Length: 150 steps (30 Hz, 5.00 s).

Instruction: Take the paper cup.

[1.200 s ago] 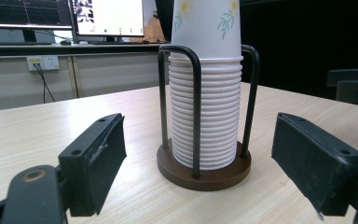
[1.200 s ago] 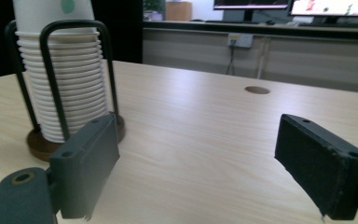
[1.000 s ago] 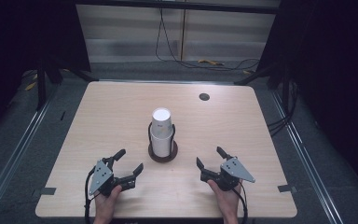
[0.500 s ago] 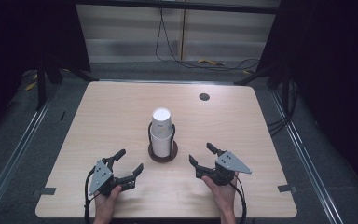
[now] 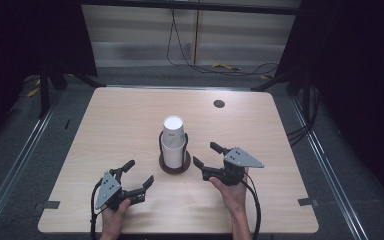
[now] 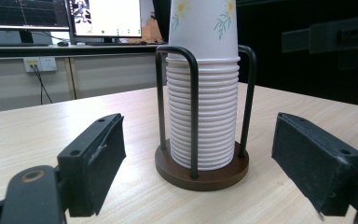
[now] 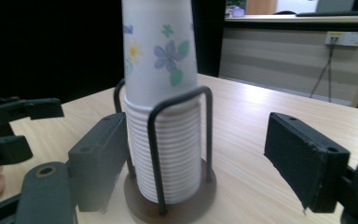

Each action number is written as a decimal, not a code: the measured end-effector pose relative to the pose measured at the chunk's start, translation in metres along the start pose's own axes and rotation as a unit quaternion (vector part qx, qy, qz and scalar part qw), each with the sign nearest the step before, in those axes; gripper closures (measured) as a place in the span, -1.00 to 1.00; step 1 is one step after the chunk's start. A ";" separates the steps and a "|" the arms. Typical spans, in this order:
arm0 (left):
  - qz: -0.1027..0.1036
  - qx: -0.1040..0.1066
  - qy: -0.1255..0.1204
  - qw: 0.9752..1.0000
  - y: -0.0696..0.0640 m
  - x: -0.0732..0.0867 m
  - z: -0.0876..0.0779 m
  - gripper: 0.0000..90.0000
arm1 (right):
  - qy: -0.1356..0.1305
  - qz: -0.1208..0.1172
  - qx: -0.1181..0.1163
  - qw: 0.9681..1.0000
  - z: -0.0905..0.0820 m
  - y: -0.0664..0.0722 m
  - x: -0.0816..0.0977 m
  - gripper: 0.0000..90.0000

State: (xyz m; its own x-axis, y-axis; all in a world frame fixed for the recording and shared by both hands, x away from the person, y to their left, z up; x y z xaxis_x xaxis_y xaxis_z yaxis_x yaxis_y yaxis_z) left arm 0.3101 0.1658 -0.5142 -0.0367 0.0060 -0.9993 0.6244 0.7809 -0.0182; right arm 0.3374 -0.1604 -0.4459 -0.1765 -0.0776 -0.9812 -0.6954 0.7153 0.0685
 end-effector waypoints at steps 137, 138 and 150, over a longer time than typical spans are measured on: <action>-0.003 -0.002 -0.003 1.000 0.000 0.000 0.000 -0.61 | 0.010 0.008 -0.130 0.991 0.075 -0.013 -0.111 -0.20; -0.006 0.004 -0.003 1.000 0.000 0.000 0.000 -0.58 | 0.008 0.008 -0.129 0.992 0.073 -0.014 -0.112 -0.20; -0.008 0.006 -0.004 1.000 0.000 0.000 0.000 -0.61 | -0.027 0.027 -0.136 0.990 0.064 -0.018 -0.118 -0.20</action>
State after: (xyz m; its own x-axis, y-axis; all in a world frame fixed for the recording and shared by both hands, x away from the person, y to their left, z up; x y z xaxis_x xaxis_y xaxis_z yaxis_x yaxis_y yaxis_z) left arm 0.3101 0.1657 -0.5145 -0.0403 -0.0109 -0.9991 0.6334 0.7731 -0.0340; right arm 0.4158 -0.1198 -0.3434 -0.1855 -0.0015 -0.9826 -0.8493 0.5032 0.1596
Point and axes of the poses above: each handheld gripper's, and its own axes: z roughly forward along the jaws, x roughly out of its underside, y roughly to its left, the point moved 1 cm from there along z, roughly forward along the jaws, and after that the axes turned 4 degrees about -x, right-handed, at the moved point
